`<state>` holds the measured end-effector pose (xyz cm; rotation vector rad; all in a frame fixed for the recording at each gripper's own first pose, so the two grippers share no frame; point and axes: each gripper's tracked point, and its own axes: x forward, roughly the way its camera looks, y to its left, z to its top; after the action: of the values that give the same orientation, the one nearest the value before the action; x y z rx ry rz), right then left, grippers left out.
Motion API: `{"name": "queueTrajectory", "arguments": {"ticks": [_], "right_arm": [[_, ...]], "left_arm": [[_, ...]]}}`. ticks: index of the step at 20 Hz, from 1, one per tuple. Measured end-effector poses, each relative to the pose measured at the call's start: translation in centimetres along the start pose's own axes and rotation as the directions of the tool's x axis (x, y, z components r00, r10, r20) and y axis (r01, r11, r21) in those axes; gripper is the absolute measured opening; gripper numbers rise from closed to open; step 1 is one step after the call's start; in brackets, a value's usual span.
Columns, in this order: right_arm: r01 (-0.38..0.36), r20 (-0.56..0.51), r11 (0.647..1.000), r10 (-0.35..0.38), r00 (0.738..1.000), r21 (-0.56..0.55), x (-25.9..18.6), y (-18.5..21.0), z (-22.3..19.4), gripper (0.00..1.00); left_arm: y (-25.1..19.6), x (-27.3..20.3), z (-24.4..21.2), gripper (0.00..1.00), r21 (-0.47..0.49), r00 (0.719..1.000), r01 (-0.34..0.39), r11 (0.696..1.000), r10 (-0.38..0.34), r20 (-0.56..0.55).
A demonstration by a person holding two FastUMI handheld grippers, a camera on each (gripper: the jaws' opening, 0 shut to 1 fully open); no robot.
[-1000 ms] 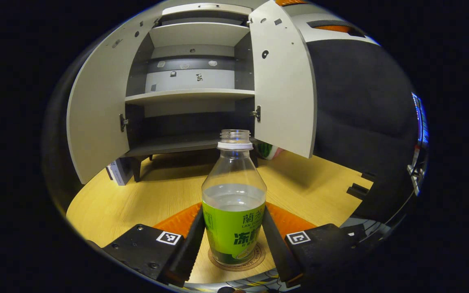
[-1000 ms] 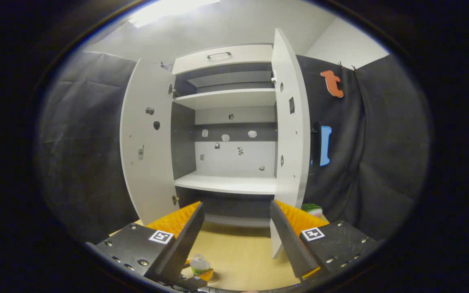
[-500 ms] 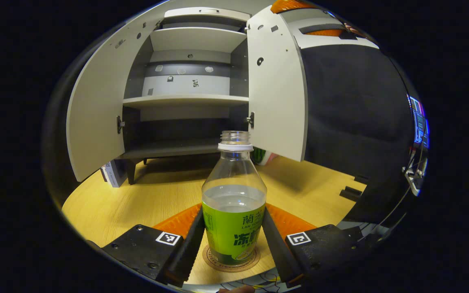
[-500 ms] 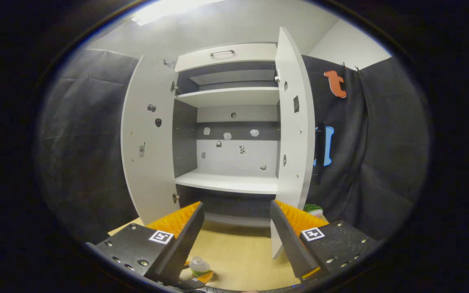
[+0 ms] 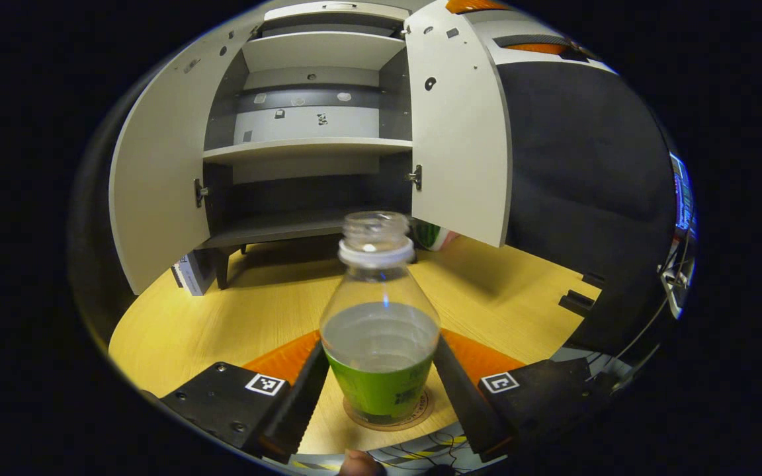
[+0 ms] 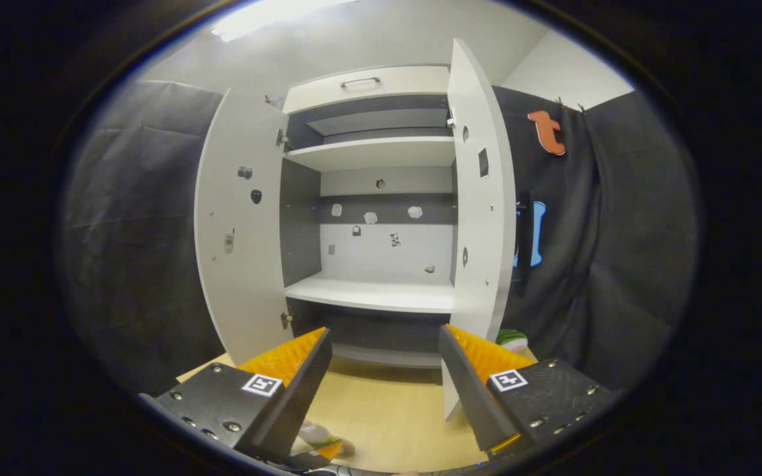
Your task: Grasp the bottle in the cabinet with the left hand and place it on the coaster, then close the right door with the right hand and the left door with the left hand.
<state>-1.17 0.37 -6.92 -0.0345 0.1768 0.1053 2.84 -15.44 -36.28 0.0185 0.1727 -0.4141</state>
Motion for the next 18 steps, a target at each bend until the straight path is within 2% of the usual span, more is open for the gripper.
{"name": "queueTrajectory", "arguments": {"ticks": [4, 5, 6, 10, 13, 15, 16, 17, 18], "right_arm": [[-0.001, 0.009, 1.000, 0.001, 1.000, 0.013, -0.1, -0.3, 0.3, 0.98], [0.001, 0.012, 1.000, -0.001, 1.000, 0.017, -0.1, -0.4, 0.4, 0.94], [0.005, 0.017, 1.000, -0.006, 1.000, 0.022, -0.2, -0.7, 0.6, 0.98], [0.017, 0.032, 0.998, -0.019, 0.999, 0.055, -0.7, -2.0, 1.7, 0.99], [0.029, 0.052, 0.997, -0.033, 0.998, 0.066, -1.1, -3.9, 2.9, 0.98], [0.046, 0.076, 0.997, -0.051, 0.996, 0.059, -1.1, -5.7, 3.7, 0.98], [0.058, 0.086, 0.997, -0.063, 0.994, 0.059, -1.1, -6.8, 4.2, 0.94], [0.071, 0.094, 0.996, -0.077, 0.993, 0.059, -1.2, -8.0, 4.4, 0.98], [0.084, 0.106, 0.995, -0.090, 0.990, 0.059, -1.2, -9.2, 4.9, 0.94]], "left_arm": [[-0.5, -0.7, 3.6, 0.92, 0.004, 0.999, 0.032, 0.999, -0.032, 0.042], [-0.9, -0.8, 4.5, 0.92, 0.012, 0.997, 0.043, 0.999, -0.044, 0.056], [-0.8, -0.9, 5.5, 0.91, 0.016, 0.997, 0.043, 0.999, -0.044, 0.061], [-0.5, -2.0, 9.9, 0.90, 0.004, 0.997, 0.023, 1.000, -0.023, 0.077], [-0.5, -3.0, 14.3, 0.90, 0.011, 0.996, 0.015, 1.000, -0.016, 0.092], [-1.1, -3.7, 17.7, 0.90, 0.043, 0.992, 0.038, 0.998, -0.043, 0.123], [-1.0, -4.0, 19.2, 0.90, 0.061, 0.990, 0.037, 0.997, -0.045, 0.132], [-0.8, -4.4, 20.4, 0.90, 0.082, 0.990, 0.030, 0.996, -0.041, 0.138], [-0.4, -4.8, 21.7, 0.90, 0.098, 0.989, 0.016, 0.995, -0.030, 0.145]]}}
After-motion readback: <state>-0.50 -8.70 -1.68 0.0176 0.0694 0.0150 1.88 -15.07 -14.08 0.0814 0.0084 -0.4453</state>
